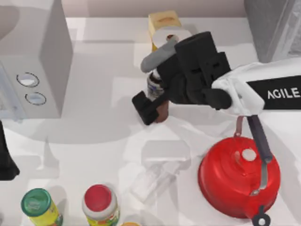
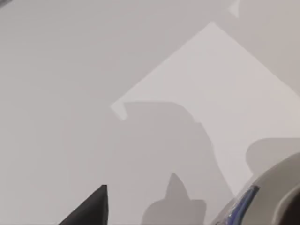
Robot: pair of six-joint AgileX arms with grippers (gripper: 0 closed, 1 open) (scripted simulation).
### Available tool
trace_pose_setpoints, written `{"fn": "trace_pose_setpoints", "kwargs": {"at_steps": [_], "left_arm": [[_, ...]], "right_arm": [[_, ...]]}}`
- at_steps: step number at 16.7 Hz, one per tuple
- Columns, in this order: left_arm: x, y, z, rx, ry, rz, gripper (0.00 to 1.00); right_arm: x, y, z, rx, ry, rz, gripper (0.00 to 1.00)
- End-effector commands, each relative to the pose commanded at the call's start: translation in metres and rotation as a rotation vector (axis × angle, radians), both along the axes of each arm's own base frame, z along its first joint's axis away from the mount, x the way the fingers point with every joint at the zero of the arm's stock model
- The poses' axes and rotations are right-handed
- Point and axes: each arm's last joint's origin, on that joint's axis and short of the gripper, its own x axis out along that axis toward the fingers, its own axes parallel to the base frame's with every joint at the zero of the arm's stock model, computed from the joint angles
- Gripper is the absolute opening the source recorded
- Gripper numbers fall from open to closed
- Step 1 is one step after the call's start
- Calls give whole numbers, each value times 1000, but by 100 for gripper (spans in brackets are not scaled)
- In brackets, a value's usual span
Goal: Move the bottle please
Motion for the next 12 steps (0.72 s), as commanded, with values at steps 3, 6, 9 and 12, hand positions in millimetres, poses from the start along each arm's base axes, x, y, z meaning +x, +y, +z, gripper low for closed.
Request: {"fn": "trace_pose_setpoints", "kwargs": {"at_steps": [3,6,9,12], "left_arm": [[0,0,0,0,0,0,100],[0,0,0,0,0,0,100],[0,0,0,0,0,0,100],[0,0,0,0,0,0,100]], "right_arm": [[0,0,0,0,0,0,77],[0,0,0,0,0,0,55],[0,0,0,0,0,0,32],[0,0,0,0,0,0,10]]}}
